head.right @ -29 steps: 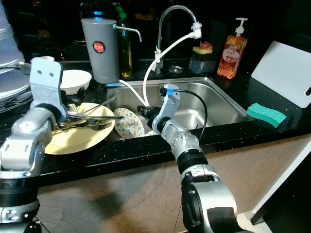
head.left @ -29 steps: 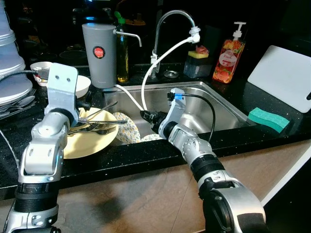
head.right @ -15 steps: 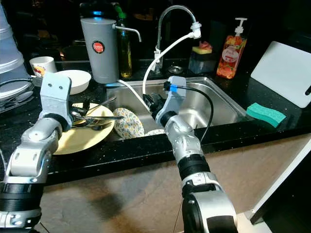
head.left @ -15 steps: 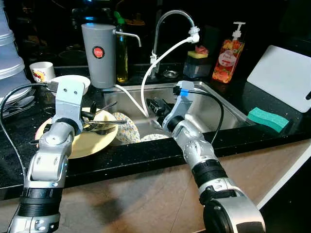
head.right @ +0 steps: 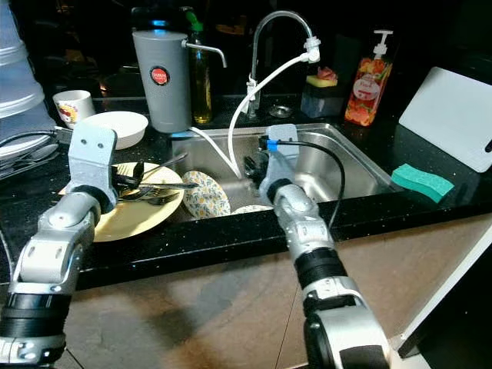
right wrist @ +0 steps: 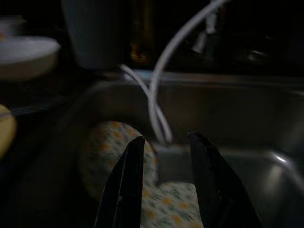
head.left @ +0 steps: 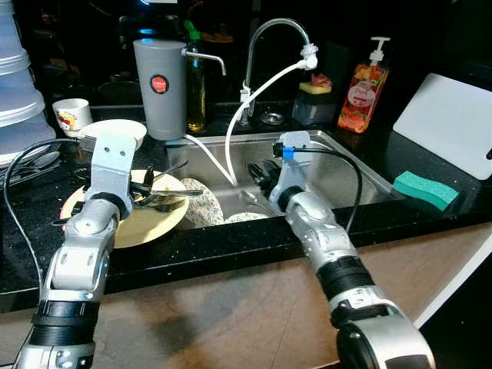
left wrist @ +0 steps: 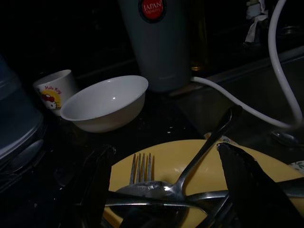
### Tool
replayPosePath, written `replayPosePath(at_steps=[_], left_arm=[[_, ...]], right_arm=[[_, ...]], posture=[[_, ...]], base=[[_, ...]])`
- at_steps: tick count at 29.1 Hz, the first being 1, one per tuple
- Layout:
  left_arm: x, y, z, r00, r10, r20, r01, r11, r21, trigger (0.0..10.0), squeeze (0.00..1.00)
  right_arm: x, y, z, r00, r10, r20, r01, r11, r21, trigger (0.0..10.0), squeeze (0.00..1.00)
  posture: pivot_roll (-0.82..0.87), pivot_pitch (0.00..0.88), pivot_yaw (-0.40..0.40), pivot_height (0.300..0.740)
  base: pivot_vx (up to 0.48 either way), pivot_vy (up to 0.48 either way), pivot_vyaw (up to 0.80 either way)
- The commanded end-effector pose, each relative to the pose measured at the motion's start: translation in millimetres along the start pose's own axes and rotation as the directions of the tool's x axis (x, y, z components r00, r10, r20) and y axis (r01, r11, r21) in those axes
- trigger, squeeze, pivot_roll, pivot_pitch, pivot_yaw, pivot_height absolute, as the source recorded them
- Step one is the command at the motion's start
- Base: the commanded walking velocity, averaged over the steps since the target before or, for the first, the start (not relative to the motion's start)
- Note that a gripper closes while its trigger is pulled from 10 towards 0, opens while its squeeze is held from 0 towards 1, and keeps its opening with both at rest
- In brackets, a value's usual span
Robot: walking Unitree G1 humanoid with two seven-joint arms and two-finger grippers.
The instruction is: Kitchen organization
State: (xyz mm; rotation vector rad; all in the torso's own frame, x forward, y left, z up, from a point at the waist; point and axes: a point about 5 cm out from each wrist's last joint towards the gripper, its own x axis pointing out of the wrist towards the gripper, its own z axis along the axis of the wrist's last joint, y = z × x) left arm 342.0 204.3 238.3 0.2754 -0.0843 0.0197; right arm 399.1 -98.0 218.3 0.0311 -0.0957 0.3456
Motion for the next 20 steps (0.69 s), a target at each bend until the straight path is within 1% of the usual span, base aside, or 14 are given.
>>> replayPosePath(at_steps=[1, 2, 5, 6, 9, 11, 12, 13, 20], left_arm=[[1.3, -6.3, -7, 1.000, -0.017, -0.019, 0.017, 1.000, 0.016, 10.0, 0.00], [1.3, -6.3, -7, 1.000, -0.017, -0.019, 0.017, 1.000, 0.016, 10.0, 0.00], [0.7, -5.9, -9, 1.000, -0.018, -0.022, 0.018, 1.000, 0.025, 10.0, 0.00], [0.7, -5.9, -9, 1.000, -0.018, -0.022, 0.018, 1.000, 0.025, 10.0, 0.00], [0.4, -5.6, -10, 0.999, -0.018, -0.027, 0.019, 0.999, 0.028, 10.0, 0.00], [0.9, -6.3, -11, 0.999, -0.020, -0.028, 0.021, 0.999, 0.032, 10.0, 0.00], [0.9, -6.3, -11, 0.999, -0.020, -0.028, 0.021, 0.999, 0.032, 10.0, 0.00], [1.1, -6.7, -10, 0.999, -0.022, -0.027, 0.023, 0.999, 0.034, 10.0, 0.00], [1.6, -6.4, -10, 1.000, -0.020, -0.024, 0.021, 0.999, 0.039, 10.0, 0.00]], right_arm=[[-1.3, -4.5, -4, 0.999, -0.024, -0.033, 0.023, 0.999, -0.031, 10.0, 0.00], [-1.3, -4.5, -4, 0.999, -0.024, -0.033, 0.023, 0.999, -0.031, 10.0, 0.00], [-3.2, -11.7, -6, 0.996, -0.061, -0.058, 0.058, 0.997, -0.056, 10.0, 0.00], [-3.2, -11.7, -6, 0.996, -0.061, -0.058, 0.058, 0.997, -0.056, 10.0, 0.00], [-4.7, -18.2, -10, 0.992, -0.088, -0.088, 0.083, 0.994, -0.064, 10.0, 0.00], [-6.4, -25.3, -15, 0.986, -0.115, -0.124, 0.104, 0.991, -0.087, 10.0, 0.00], [-6.4, -25.3, -15, 0.986, -0.115, -0.124, 0.104, 0.991, -0.087, 10.0, 0.00], [-7.3, -28.2, -19, 0.982, -0.126, -0.140, 0.111, 0.987, -0.113, 10.0, 0.00], [-9.1, -32.4, -21, 0.979, -0.142, -0.147, 0.123, 0.984, -0.131, 10.0, 0.00]], posture=[[0.01, 0.009, -0.069, 0.740], [0.01, 0.009, -0.069, 0.740], [0.00, 0.011, -0.068, 0.740], [0.00, 0.011, -0.068, 0.740], [0.00, 0.012, -0.067, 0.740], [0.00, 0.013, -0.066, 0.740], [0.00, 0.013, -0.066, 0.740], [0.00, 0.013, -0.066, 0.740], [0.00, 0.012, -0.072, 0.740]], base=[[0.000, 0.000, 0.00], [0.000, 0.000, 0.00], [0.000, 0.000, 0.00], [0.000, 0.000, 0.00], [0.000, 0.000, 0.00], [0.000, 0.000, 0.00], [0.000, 0.000, 0.00], [0.000, 0.000, 0.00], [0.000, 0.000, 0.00]])
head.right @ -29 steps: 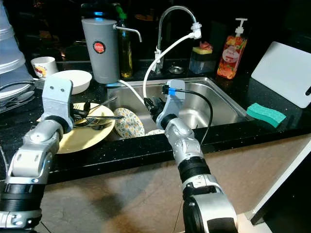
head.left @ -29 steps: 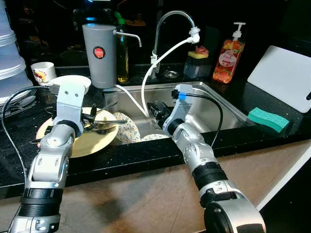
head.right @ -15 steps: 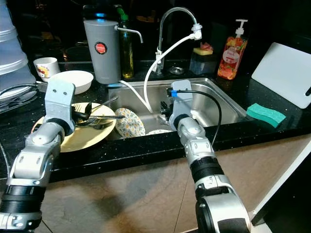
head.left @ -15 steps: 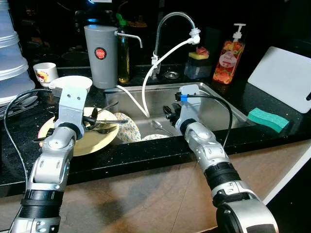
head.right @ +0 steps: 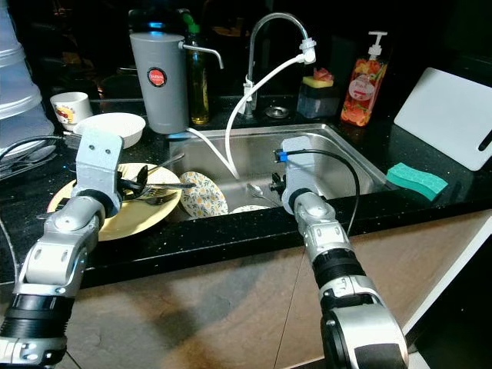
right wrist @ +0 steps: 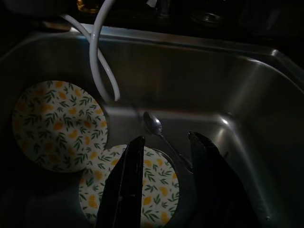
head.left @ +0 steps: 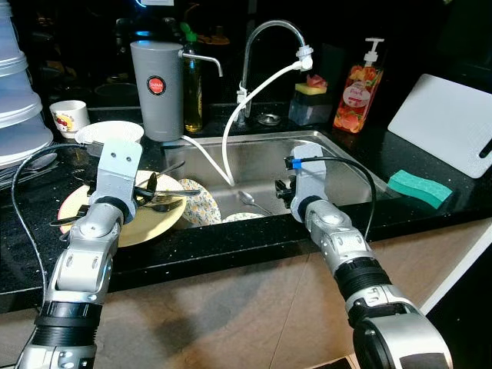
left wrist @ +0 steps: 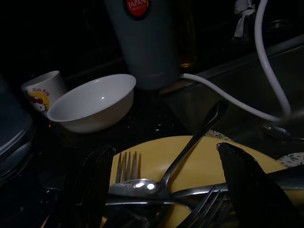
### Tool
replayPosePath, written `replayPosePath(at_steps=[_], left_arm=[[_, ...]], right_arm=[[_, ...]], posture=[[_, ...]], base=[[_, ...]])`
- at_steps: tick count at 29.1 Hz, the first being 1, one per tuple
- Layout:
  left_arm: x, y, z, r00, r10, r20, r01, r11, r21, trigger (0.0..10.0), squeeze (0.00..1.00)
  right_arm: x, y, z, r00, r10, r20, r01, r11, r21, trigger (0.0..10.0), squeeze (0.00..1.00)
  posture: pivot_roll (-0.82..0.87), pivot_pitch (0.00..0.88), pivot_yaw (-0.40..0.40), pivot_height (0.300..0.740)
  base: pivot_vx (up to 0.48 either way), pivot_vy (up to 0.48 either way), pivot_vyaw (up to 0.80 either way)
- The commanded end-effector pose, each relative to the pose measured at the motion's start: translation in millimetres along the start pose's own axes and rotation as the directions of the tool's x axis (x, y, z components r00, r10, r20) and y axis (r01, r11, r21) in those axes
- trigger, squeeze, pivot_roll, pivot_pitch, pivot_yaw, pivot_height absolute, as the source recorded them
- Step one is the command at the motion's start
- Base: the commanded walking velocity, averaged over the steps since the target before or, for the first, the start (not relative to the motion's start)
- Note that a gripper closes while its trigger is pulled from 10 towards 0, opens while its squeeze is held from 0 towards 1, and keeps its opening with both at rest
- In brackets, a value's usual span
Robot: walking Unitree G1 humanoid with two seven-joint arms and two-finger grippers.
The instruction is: Kitchen organization
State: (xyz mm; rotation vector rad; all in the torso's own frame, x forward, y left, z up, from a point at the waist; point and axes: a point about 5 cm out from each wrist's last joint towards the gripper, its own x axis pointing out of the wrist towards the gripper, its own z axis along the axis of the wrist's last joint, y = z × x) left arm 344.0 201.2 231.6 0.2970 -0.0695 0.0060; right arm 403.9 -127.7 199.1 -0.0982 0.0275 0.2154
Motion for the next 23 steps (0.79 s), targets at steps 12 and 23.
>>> replayPosePath(at_steps=[12, 23], left_arm=[[-0.3, -1.2, -6, 1.000, -0.004, -0.014, 0.004, 1.000, 0.022, 10.0, 0.00], [-0.7, -1.4, -7, 1.000, -0.004, -0.018, 0.005, 1.000, 0.022, 10.0, 0.00]], right_arm=[[0.9, 6.6, 1, 1.000, 0.026, -0.007, -0.026, 0.999, -0.042, 10.0, 0.00], [5.9, 2.0, -4, 0.997, -0.005, -0.074, 0.003, 1.000, -0.030, 10.0, 0.00]], posture=[[0.00, 0.007, -0.074, 0.740], [0.00, 0.000, -0.078, 0.740]], base=[[0.000, 0.000, 0.00], [0.000, 0.000, 0.00]])
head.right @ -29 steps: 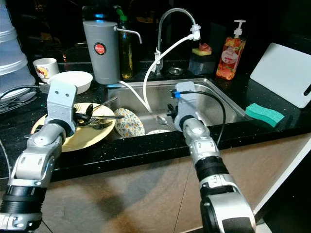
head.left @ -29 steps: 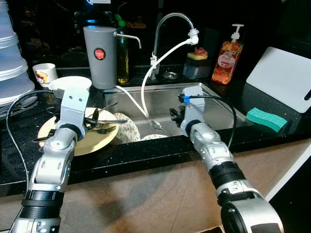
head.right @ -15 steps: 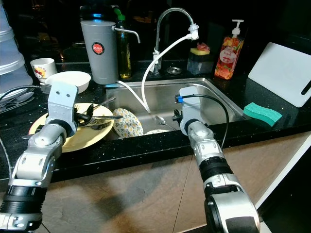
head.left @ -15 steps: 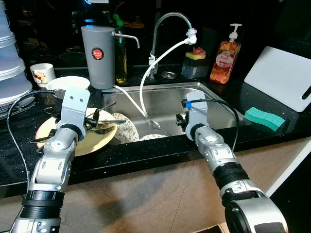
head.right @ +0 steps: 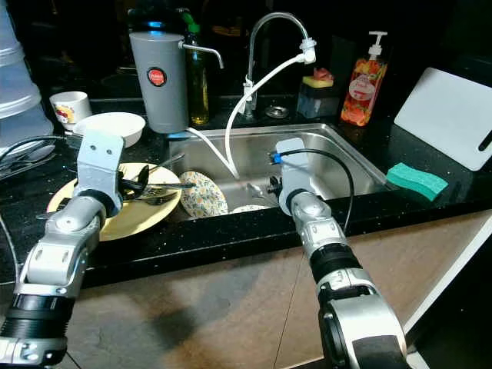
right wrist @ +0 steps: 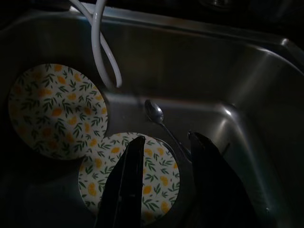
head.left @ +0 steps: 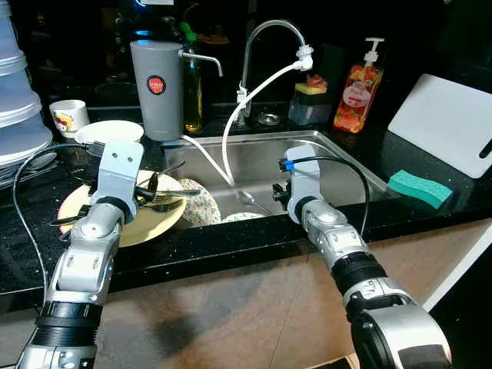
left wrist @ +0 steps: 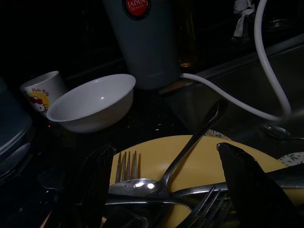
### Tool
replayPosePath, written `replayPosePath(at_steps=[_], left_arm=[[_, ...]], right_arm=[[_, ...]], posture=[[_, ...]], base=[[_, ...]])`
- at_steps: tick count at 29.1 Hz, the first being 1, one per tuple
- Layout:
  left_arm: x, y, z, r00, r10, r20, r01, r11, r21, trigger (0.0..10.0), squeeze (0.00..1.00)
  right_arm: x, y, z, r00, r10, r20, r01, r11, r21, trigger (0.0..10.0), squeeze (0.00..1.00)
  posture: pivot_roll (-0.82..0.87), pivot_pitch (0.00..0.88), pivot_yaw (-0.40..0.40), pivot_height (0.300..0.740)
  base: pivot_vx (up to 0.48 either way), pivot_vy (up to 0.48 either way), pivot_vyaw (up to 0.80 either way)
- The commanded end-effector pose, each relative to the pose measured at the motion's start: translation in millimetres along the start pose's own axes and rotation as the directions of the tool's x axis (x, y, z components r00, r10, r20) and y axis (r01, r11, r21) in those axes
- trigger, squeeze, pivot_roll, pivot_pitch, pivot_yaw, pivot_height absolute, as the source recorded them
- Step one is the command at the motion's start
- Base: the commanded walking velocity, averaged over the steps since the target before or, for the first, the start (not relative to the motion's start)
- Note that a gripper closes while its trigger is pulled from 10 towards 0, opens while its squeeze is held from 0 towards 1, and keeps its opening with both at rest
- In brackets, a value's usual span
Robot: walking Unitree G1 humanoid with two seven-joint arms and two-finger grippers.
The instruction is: Kitchen organization
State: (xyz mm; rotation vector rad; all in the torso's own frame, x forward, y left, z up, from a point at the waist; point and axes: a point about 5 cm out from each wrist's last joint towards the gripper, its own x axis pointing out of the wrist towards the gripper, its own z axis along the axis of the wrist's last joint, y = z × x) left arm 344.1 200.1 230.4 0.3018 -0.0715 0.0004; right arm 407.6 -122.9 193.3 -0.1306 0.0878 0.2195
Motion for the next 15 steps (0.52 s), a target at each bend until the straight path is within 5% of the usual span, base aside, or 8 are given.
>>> replayPosePath(at_steps=[1, 15], left_arm=[[-0.8, 0.1, -6.4, 1.000, 0.001, -0.022, -0.001, 1.000, 0.018, 10.0, 0.00], [-2.0, 2.2, -9.0, 0.999, 0.005, -0.032, -0.004, 1.000, 0.027, 10.0, 0.00]], right_arm=[[1.1, -2.7, 2.1, 1.000, -0.013, -0.013, 0.013, 1.000, -0.004, 10.0, 0.00], [3.4, -7.9, 5.6, 0.999, -0.046, -0.028, 0.046, 0.999, 0.012, 10.0, 0.00]], posture=[[0.00, 0.000, -0.078, 0.740], [0.00, 0.010, -0.082, 0.740]], base=[[0.000, 0.000, 0.00], [0.000, 0.000, 0.00]])
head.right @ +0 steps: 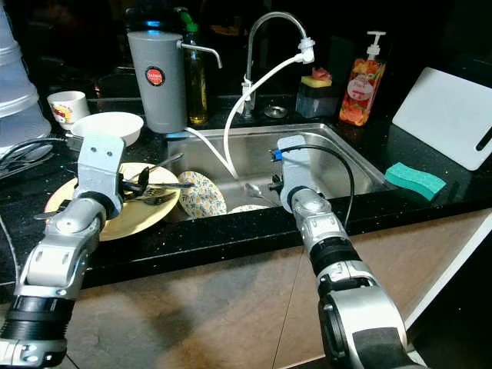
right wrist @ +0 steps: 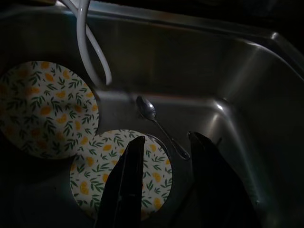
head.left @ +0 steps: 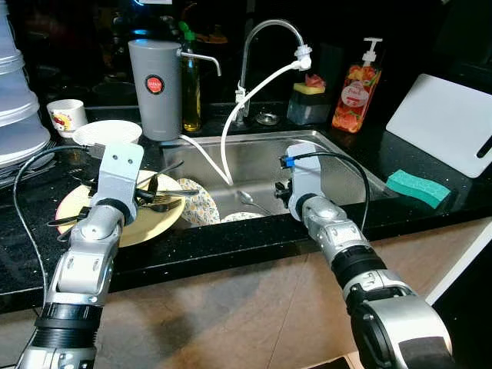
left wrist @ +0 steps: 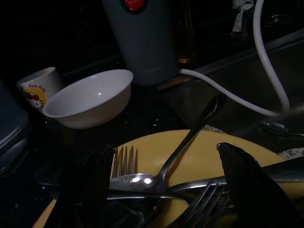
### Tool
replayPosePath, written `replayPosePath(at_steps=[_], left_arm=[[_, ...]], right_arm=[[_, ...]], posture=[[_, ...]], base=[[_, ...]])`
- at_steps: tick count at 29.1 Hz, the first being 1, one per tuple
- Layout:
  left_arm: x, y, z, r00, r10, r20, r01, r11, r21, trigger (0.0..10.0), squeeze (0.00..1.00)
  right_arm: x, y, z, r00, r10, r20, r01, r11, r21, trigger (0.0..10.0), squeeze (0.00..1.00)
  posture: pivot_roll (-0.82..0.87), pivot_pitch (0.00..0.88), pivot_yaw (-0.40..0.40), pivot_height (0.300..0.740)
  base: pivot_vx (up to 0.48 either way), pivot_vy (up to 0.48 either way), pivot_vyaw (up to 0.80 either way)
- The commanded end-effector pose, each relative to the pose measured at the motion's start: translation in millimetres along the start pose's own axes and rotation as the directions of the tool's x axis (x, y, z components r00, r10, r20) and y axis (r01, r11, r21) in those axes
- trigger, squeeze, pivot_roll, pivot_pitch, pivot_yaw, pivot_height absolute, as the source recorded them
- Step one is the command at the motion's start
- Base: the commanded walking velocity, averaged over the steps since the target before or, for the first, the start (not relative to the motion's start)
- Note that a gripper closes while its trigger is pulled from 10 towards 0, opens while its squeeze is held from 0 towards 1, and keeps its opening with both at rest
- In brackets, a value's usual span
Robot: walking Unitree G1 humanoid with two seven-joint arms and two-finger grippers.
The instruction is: Kitchen organization
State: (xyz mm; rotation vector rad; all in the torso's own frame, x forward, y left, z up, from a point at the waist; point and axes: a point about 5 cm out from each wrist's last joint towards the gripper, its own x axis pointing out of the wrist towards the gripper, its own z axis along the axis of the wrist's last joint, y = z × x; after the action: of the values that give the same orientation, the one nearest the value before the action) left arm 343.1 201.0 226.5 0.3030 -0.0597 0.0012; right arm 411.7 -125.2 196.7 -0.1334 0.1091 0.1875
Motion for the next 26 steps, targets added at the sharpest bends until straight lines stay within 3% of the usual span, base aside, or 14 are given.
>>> replayPosePath(at_steps=[1, 18, 26], left_arm=[[-0.7, 2.4, -5, 1.000, 0.006, -0.021, -0.005, 1.000, 0.026, 10.0, 0.00], [0.0, 1.0, -6, 1.000, 0.002, -0.030, -0.001, 1.000, 0.031, 10.0, 0.00], [-0.2, 2.7, -6, 0.999, 0.005, -0.032, -0.004, 0.999, 0.034, 10.0, 0.00]], right_arm=[[0.4, -2.9, 2, 1.000, -0.008, -0.001, 0.008, 1.000, 0.005, 10.0, 0.00], [0.1, -13.9, 10, 0.999, -0.047, 0.024, 0.047, 0.999, 0.011, 10.0, 0.00], [1.4, -1.3, 8, 1.000, -0.004, 0.025, 0.003, 1.000, 0.008, 10.0, 0.00]], posture=[[0.00, 0.010, -0.082, 0.740], [0.00, 0.015, -0.077, 0.740], [0.01, 0.015, -0.078, 0.740]], base=[[0.000, 0.000, 0.00], [0.000, 0.000, 0.00], [0.000, 0.000, 0.00]])
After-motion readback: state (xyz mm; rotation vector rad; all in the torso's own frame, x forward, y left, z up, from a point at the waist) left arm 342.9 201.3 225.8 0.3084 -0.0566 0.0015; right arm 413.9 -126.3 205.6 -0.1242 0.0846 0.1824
